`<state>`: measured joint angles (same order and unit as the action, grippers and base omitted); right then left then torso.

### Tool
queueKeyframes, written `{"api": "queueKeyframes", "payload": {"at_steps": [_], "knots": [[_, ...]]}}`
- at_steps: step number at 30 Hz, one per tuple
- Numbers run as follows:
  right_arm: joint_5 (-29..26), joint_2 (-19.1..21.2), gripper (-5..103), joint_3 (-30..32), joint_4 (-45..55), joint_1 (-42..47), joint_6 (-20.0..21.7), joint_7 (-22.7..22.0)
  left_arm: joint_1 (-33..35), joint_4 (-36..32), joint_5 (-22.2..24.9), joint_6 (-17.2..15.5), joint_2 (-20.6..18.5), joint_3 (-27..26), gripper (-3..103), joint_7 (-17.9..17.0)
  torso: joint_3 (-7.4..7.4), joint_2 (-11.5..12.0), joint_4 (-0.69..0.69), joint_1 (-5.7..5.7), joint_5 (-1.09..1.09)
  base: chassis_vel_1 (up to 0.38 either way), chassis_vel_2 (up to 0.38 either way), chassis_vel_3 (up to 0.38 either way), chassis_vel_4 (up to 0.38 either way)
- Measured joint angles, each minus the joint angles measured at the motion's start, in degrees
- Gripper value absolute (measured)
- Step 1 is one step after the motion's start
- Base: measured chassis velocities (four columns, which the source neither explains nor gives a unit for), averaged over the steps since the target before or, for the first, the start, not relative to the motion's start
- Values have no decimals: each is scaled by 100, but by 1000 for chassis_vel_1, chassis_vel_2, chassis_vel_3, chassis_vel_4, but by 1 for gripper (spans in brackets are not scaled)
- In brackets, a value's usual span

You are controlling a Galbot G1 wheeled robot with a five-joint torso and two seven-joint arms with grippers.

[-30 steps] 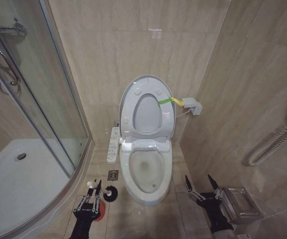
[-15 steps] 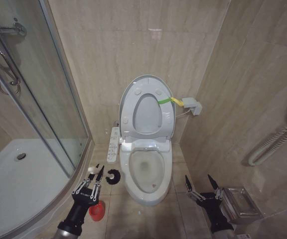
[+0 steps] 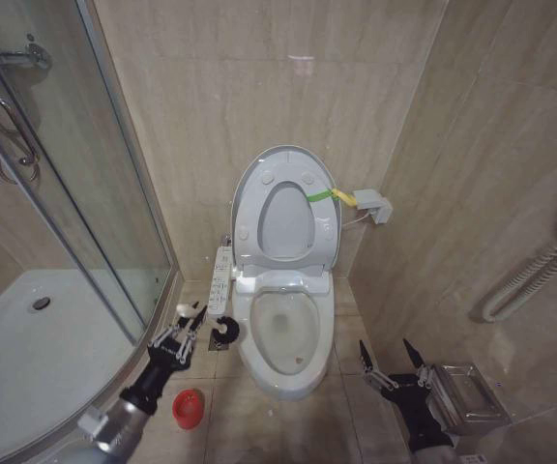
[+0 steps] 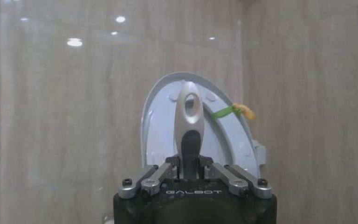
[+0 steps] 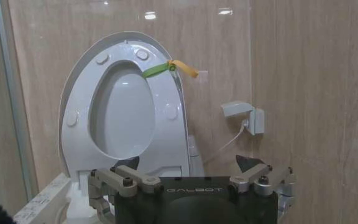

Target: Open the toilet lid, clean the toilet bowl with a toilet brush, close the toilet lid, and flush.

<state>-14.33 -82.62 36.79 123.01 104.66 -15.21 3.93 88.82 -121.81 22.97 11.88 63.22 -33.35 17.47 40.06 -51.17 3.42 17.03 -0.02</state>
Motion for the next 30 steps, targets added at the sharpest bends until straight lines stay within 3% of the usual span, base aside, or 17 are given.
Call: {"api": "queueKeyframes", "payload": {"at_steps": [9, 17, 22, 30], "knots": [[0, 1, 100, 0, 0, 0, 0, 0, -436, 89, 559, 36, -735, 50, 19, 391, 0, 0, -2, 0, 1, 0, 0, 0, 0], [0, 0, 100, 0, 0, 0, 0, 0, -1929, 961, 1341, 94, -1290, 843, 19, 586, 0, 0, 1, 0, 1, 0, 0, 0, 0], [0, 0, 100, 0, 0, 0, 0, 0, -2360, 1346, 1500, 217, -1330, 1228, 19, 707, 0, 0, 0, 1, 1, 0, 0, 0, 0], [0, 0, 100, 0, 0, 0, 0, 0, -2470, 1492, 1564, 229, -1154, 1594, 19, 740, -1, 0, -2, 0, 2, 0, 0, 0, 0]]}}
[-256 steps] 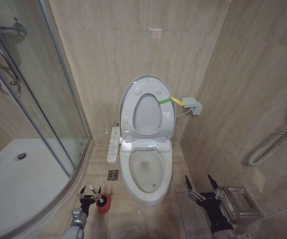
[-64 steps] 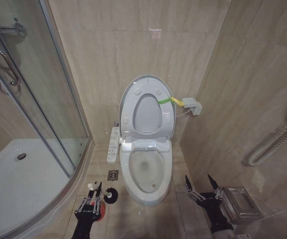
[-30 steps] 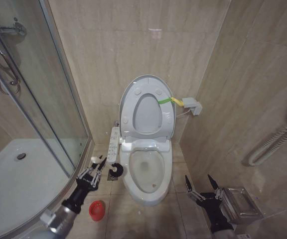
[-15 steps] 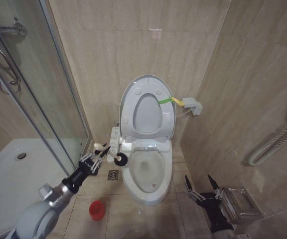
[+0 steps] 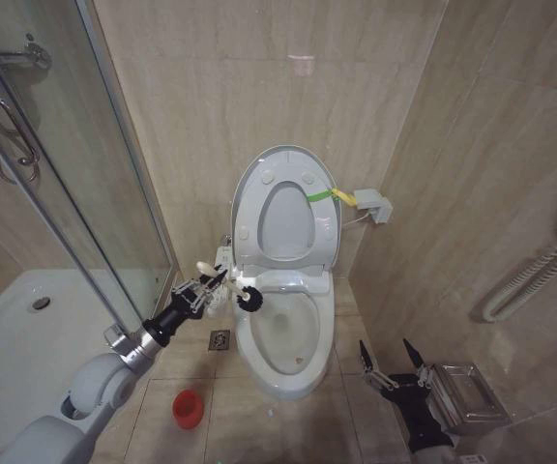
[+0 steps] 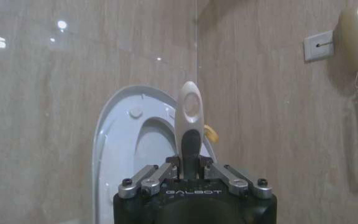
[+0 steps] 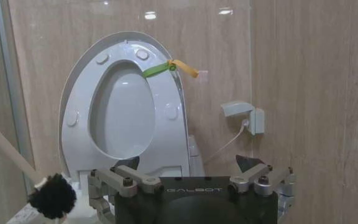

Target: Open the toilet lid, clean the toilet bowl with a toilet brush, close the toilet lid, and flush.

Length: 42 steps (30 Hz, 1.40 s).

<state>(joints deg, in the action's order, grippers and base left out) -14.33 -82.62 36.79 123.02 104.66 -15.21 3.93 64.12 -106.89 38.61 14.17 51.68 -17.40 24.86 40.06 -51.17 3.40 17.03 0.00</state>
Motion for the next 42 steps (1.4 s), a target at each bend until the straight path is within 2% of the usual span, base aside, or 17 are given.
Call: {"api": "queueKeyframes", "payload": {"at_steps": [9, 12, 14, 23, 26, 35, 42], "knots": [[0, 0, 100, 0, 0, 0, 0, 0, -599, 734, -3, -6, 127, 508, 19, -65, 0, 0, 0, 0, 0, 0, 0, 0, 0], [0, 0, 100, 0, 0, 0, 0, -1, -814, 1051, 103, 56, 162, 704, 19, 21, 0, 0, 1, 0, 0, 0, 0, 0, 0], [0, 0, 100, 0, 0, 0, 0, 0, -1100, 1453, 241, 138, 215, 1116, 19, 144, 0, 0, 1, 0, 0, 0, 0, 0, 0], [0, 0, 100, 0, 0, 0, 0, -1, -1704, 2195, 417, 338, 327, 1843, 19, 322, 1, 0, 1, 0, 0, 0, 0, 0, 0], [0, 0, 100, 0, 0, 0, 0, -1, -2102, 2760, 515, 523, 469, 2185, 19, 403, 0, 0, 1, 0, 1, 0, 0, 0, 0], [0, 0, 100, 0, 0, 0, 0, 0, -2663, 3609, 540, 673, 891, 2652, 19, 476, 0, 0, 1, 0, 0, 0, 0, 0, 0], [0, 0, 100, 0, 0, 0, 0, 0, -2888, 4141, 509, 750, 1049, 3020, 19, 545, 0, 0, 1, 0, 0, 0, 0, 0, 0]]}}
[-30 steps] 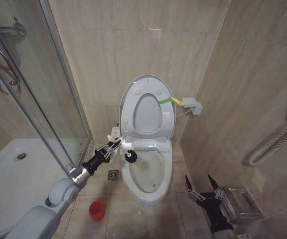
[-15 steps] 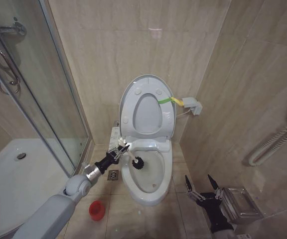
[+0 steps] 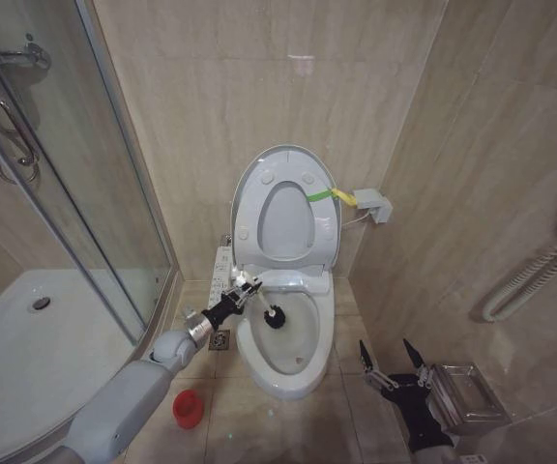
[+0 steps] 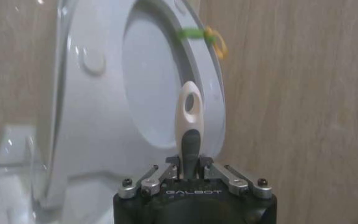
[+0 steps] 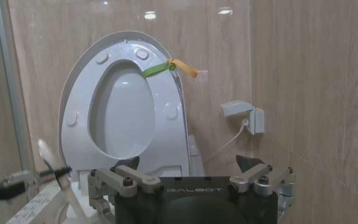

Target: Open the toilet lid, clean the toilet bowl with a toilet brush, close the toilet lid, and flush.

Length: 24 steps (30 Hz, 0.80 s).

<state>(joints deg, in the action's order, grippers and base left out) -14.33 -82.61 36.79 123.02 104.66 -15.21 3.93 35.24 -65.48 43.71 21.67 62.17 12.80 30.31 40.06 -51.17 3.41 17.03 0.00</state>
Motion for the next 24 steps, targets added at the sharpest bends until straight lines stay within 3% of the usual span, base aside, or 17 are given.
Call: {"api": "queueKeyframes", "payload": {"at_steps": [9, 24], "knots": [[0, 0, 100, 0, 0, 0, 0, 0, -290, 882, -401, 283, 245, 631, 19, 287, 0, 0, 0, 0, 1, 0, 0, 0, 0], [0, 0, 100, 0, 0, 0, 0, 0, -946, 1939, -686, 438, 863, 937, 19, 506, 0, -1, 2, 0, 1, 0, 0, 0, 0]]}}
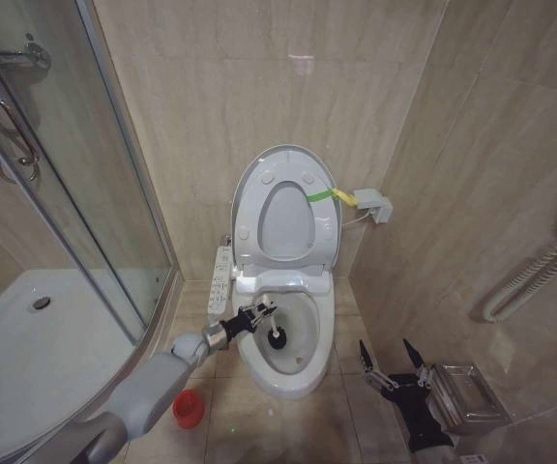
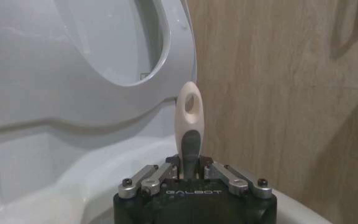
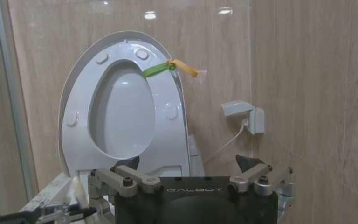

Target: Open the toilet lid, clean the toilet bowl with a toilet brush, close the toilet lid, and flush.

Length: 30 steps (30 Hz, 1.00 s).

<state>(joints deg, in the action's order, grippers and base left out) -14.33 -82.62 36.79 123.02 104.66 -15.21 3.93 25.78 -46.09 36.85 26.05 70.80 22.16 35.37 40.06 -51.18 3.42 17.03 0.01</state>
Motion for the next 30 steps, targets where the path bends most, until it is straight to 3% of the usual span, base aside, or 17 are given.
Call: {"api": "queueKeyframes", "payload": {"at_steps": [4, 8, 10, 15, 19, 24, 27, 30], "knots": [[0, 0, 100, 0, 0, 0, 0, 0, 20, 32, -108, -8, 89, -24, 19, -2, 0, 0, 0, 0, 0, 0, 0, 0, 0], [0, 0, 100, 0, 0, 0, 0, 1, 249, -509, -48, -176, -54, -33, 19, -64, 0, 0, -1, 0, -2, 0, 0, 0, 0], [0, 0, 100, 0, 0, 0, 0, -1, 494, -1183, 82, -395, -283, 5, 19, -171, 0, 0, -2, 0, -1, 0, 0, 0, 0], [0, 0, 100, 0, 0, 0, 0, 0, 900, -2145, -6, -614, -669, -13, 19, -286, -1, 0, -2, 0, 0, 0, 0, 0, 0], [0, 0, 100, 0, 0, 0, 0, 0, 1080, -2499, -122, -741, -809, -45, 19, -312, -1, 0, -3, -1, 0, 0, 0, 0, 0], [0, 0, 100, 0, 0, 0, 0, 0, 1082, -2232, -183, -728, -614, 0, 19, -307, -2, -1, -3, -1, 2, 0, 0, 0, 0], [0, 0, 100, 0, 0, 0, 0, 0, 907, -1425, -255, -555, -209, 78, 19, -200, -3, -2, 2, -2, -2, 0, 0, 0, 0], [0, 0, 100, 0, 0, 0, 0, -1, 777, -836, -284, -456, 17, 121, 19, -119, 1, 0, -3, 0, 1, 0, 0, 0, 0]]}}
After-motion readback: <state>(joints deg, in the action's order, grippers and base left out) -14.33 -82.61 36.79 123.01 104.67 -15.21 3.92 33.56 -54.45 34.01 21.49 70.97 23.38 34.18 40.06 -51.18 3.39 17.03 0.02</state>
